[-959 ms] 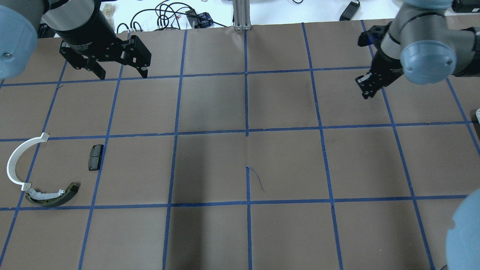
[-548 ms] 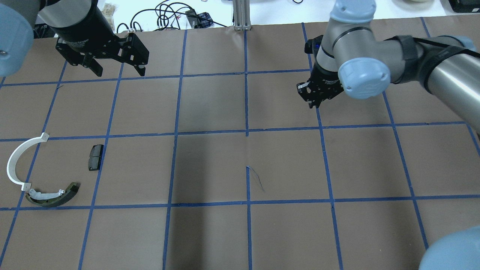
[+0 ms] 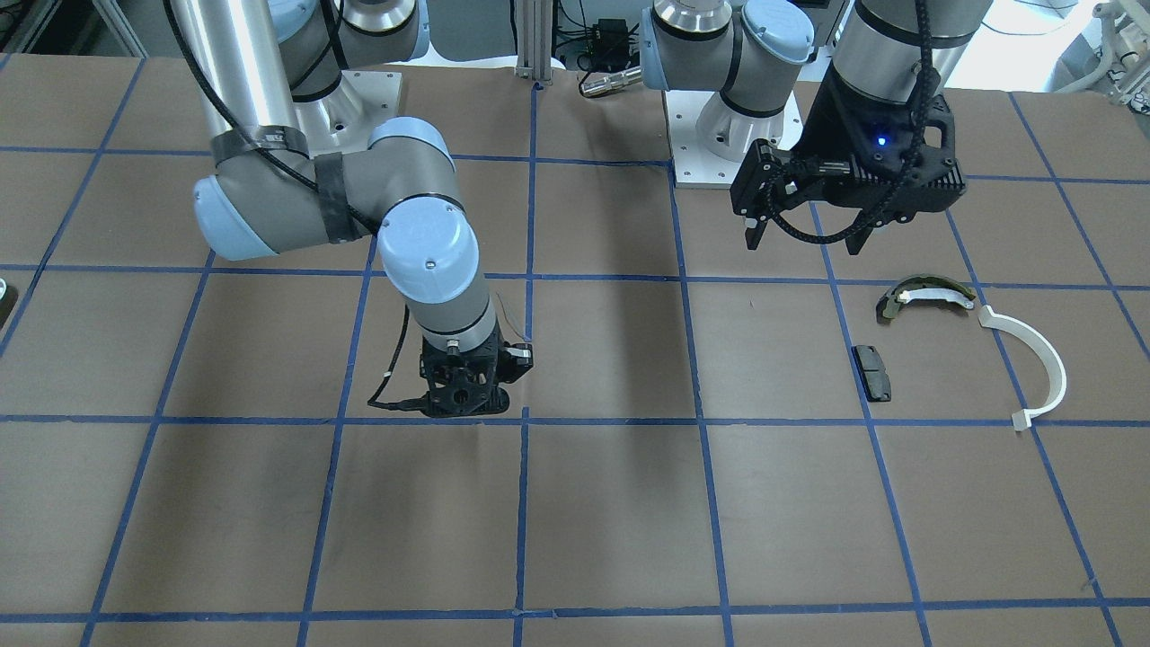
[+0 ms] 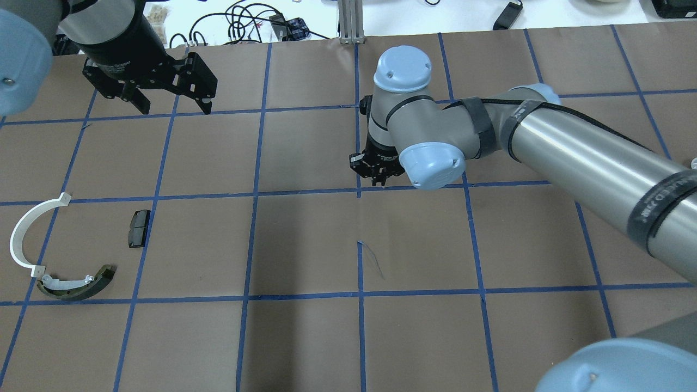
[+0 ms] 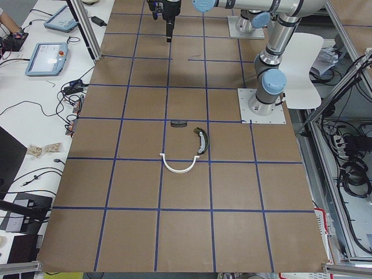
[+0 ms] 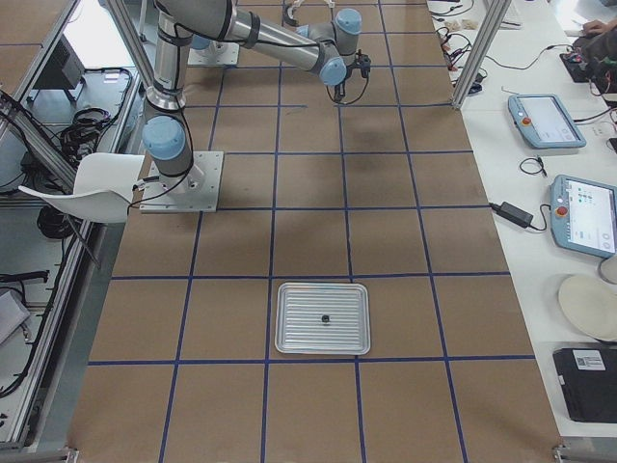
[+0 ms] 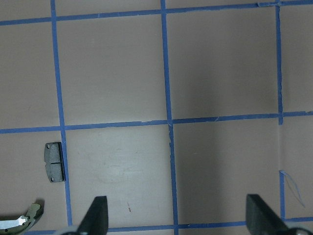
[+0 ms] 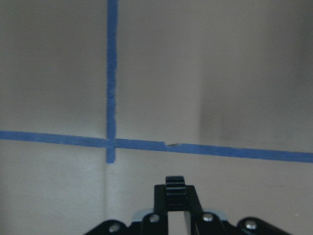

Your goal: Place bearing gear from tray to pile

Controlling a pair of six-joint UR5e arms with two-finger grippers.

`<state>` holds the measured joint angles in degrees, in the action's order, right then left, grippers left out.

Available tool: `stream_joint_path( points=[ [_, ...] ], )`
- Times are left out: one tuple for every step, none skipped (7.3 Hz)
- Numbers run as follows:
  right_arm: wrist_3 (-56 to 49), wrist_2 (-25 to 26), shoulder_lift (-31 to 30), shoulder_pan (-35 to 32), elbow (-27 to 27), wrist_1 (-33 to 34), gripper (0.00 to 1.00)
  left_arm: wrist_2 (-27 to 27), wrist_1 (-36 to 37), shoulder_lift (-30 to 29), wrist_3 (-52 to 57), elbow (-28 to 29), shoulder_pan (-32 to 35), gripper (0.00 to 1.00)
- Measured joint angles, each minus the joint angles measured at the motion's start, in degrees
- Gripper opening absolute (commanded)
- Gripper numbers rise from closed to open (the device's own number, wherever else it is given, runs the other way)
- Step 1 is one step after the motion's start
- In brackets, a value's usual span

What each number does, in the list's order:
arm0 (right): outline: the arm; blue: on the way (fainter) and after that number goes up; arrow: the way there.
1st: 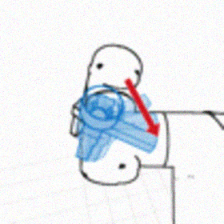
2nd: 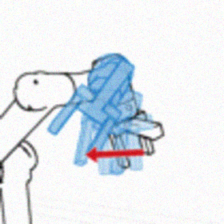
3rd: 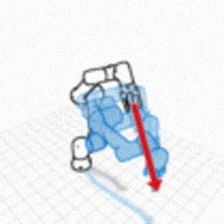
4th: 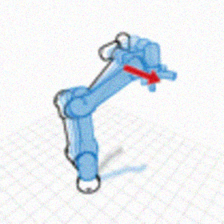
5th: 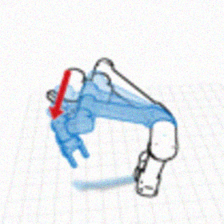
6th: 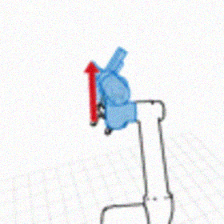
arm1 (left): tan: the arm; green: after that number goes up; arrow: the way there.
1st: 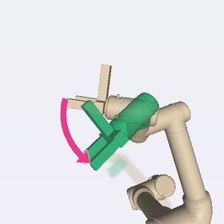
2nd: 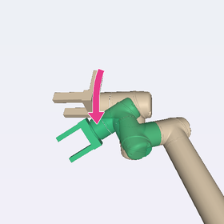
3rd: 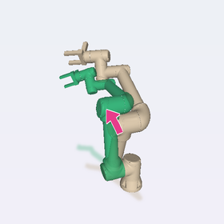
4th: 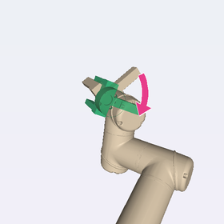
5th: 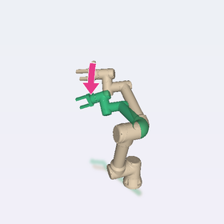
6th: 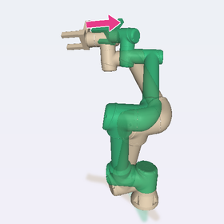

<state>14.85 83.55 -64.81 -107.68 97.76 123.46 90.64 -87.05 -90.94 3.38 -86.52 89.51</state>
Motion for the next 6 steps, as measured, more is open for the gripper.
stream_joint_path(
  points=[
    [1.4, -1.0, 1.2, -1.5, 0.0, 1.4, 0.01, 0.0, 0.4, -0.4, 0.1, 0.3, 0.0, 1.00],
    [2.0, -1.5, 2.1, -3.0, 0.0, 2.3, 0.54, 0.1, 0.9, -0.5, 0.0, 0.5, 0.0, 1.00],
    [2.3, -1.7, 2.7, -4.7, 0.0, 3.2, 0.79, 0.1, 1.1, -0.5, -0.2, 0.5, 0.0, 1.00],
    [2.4, -1.8, 3.1, -5.6, 0.0, 4.6, 1.00, 0.0, 1.2, -0.4, -0.5, 0.3, 0.0, 1.00],
    [2.2, -1.7, 3.4, -6.0, -0.1, 5.6, 1.00, -0.3, 1.3, -0.3, -0.8, -0.1, 0.0, 1.00],
    [1.9, -1.7, 3.4, -5.9, -0.5, 6.1, 1.00, -0.5, 1.3, -0.6, -0.9, -0.3, 0.0, 1.00]
  ],
)
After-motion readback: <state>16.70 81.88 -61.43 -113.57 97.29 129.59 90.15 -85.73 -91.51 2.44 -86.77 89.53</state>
